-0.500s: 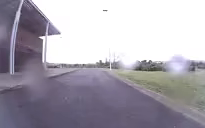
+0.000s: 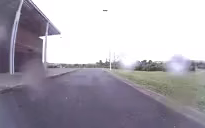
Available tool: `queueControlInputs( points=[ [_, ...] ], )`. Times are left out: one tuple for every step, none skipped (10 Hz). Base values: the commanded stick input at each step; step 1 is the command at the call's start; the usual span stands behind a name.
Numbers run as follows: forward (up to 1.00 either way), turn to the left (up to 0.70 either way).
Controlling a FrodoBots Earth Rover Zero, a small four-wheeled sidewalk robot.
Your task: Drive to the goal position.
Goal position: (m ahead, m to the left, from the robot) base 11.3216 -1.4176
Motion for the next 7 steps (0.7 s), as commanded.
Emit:
queueControlInputs(
  points=[
    [0.7, 0.35],
    [0.7, 0.35],
    [0.7, 0.35],
    [0.7, 0.35],
    [0.7, 0.33],
    [0.7, 0.31],
    [0.7, 0.0]
  ],
)
